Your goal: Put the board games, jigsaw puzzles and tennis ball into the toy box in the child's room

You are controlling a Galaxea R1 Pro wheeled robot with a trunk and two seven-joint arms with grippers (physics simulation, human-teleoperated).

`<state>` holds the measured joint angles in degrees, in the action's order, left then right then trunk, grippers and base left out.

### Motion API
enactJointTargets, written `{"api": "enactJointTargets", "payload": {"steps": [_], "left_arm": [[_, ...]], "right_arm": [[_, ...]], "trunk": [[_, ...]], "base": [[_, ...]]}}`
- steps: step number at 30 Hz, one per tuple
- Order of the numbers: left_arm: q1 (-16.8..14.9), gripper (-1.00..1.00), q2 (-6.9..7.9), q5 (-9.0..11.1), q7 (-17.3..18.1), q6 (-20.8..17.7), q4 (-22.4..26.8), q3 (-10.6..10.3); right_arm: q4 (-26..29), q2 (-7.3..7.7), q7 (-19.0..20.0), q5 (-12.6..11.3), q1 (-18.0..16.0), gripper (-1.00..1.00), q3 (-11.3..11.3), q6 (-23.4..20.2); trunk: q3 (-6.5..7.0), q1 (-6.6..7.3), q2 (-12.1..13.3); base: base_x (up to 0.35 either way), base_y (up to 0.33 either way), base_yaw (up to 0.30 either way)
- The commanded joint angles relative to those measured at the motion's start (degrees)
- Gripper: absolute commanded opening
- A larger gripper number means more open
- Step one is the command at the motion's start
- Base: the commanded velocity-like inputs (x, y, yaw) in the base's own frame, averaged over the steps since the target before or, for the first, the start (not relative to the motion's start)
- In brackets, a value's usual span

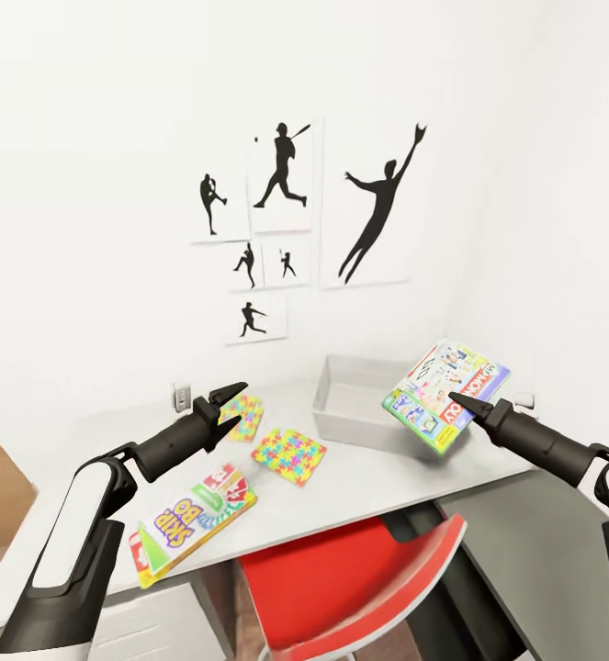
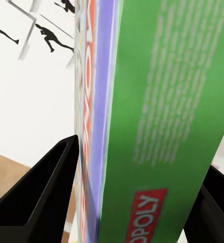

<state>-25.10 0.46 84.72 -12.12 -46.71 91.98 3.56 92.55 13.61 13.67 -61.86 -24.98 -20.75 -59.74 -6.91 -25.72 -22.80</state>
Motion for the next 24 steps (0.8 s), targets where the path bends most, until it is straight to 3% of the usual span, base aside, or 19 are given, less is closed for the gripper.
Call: {"api": "enactJointTargets", "payload": {"steps": [1,13,24], "left_arm": [[-0.05,1.00,-0.01,0.61,-0.54,-0.20,0.05,0.07],[-0.04,1.00,-0.02,0.61,-0.65,-0.03,0.05,0.06],[-0.03,1.00,-0.03,0.57,-0.88,0.03,0.05,-0.19]], "right_arm": [[0.00,-0.02,0.57,0.51,-0.07,-1.00,-0.08,-0.26],[0.00,0.00,0.57,0.51,-0.07,-1.00,-0.08,-0.26],[0.00,0.02,0.57,0.51,-0.07,-1.00,-0.08,-0.26]], "trunk": [[-0.12,-0.06,-0.12],[-0.12,-0.06,-0.12],[-0.12,-0.06,-0.12]], "base": [[0.266,0.000,0.000],[0.286,-0.016,0.000],[0.063,-0.009,0.000]]}}
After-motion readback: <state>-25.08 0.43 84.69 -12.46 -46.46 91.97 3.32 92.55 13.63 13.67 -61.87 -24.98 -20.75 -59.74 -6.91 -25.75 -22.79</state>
